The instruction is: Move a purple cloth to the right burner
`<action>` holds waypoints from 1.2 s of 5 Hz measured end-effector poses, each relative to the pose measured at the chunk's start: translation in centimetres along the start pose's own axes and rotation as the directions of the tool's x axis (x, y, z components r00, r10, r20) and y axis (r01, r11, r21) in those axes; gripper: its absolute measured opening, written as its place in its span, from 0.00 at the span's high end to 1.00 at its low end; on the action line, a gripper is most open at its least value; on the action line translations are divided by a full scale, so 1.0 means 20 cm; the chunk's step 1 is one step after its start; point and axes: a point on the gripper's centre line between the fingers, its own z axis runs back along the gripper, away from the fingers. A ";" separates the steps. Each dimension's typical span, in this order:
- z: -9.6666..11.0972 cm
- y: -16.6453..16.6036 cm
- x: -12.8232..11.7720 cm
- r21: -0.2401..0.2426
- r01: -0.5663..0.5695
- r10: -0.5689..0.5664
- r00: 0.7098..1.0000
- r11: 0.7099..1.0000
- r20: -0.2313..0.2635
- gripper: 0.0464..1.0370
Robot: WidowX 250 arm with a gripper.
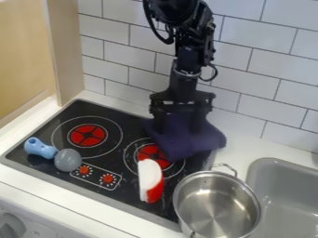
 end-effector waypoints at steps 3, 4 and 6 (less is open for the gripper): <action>0.07 0.01 -0.03 -0.027 0.015 -0.014 1.000 1.000 0.015 0.04; 0.10 0.01 -0.02 -0.042 0.020 -0.019 0.999 0.999 0.031 0.04; 0.21 0.07 -0.06 -0.057 0.018 -0.014 0.998 0.998 0.068 0.04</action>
